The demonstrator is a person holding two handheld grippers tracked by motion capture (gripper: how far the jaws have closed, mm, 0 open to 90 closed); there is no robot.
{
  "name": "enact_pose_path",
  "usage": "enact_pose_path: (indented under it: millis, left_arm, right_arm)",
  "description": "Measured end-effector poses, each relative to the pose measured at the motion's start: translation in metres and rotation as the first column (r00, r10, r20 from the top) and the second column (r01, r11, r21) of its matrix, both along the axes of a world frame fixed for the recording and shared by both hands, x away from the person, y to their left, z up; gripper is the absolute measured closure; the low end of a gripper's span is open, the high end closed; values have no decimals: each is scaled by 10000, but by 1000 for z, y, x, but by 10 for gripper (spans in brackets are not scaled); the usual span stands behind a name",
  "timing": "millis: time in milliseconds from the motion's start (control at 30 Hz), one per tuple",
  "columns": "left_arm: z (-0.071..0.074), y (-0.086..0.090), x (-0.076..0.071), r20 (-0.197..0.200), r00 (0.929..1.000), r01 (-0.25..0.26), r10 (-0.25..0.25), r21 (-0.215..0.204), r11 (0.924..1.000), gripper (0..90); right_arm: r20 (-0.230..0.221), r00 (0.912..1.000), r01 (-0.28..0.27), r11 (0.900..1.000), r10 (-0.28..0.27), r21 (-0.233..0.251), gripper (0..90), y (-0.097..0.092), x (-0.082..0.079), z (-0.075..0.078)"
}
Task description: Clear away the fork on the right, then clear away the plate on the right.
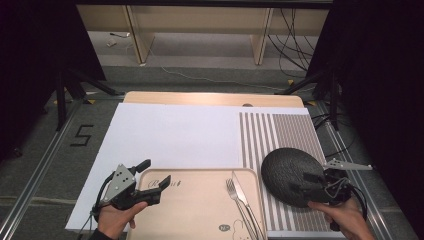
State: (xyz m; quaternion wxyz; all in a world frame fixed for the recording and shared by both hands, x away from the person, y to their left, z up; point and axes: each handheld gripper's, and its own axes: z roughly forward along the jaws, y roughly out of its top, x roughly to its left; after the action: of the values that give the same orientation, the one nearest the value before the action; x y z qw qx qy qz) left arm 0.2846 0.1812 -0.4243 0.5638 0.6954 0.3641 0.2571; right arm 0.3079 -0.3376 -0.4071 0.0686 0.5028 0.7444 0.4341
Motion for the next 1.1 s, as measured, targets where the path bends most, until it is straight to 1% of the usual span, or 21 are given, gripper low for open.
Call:
enact_pose_path:
  millis: [200,500,700,800,1100]
  left_arm:
    - [0,0,0,8,10000,-15,15,14,10000,186]
    - [0,0,1,15,10000,-7,7,38,10000,186]
    - [0,2,-1,54,10000,-17,17,5,10000,186]
    - [0,2,-1,41,10000,-20,20,5,10000,186]
    - [0,1,0,39,10000,-13,13,40,10000,186]
  right_arm:
    - [-12,9997,233,9997,-233,29,171,-9,-1,-2]
    - [-178,9980,607,9982,-607,-13,172,-23,-2,-7]
    - [-250,9953,934,9956,-935,-53,173,-32,-4,-9]
    - [-384,9943,990,9950,-993,-93,172,-35,-5,-10]
    - [-540,9876,1473,9890,-1476,-110,175,-49,-5,-16]
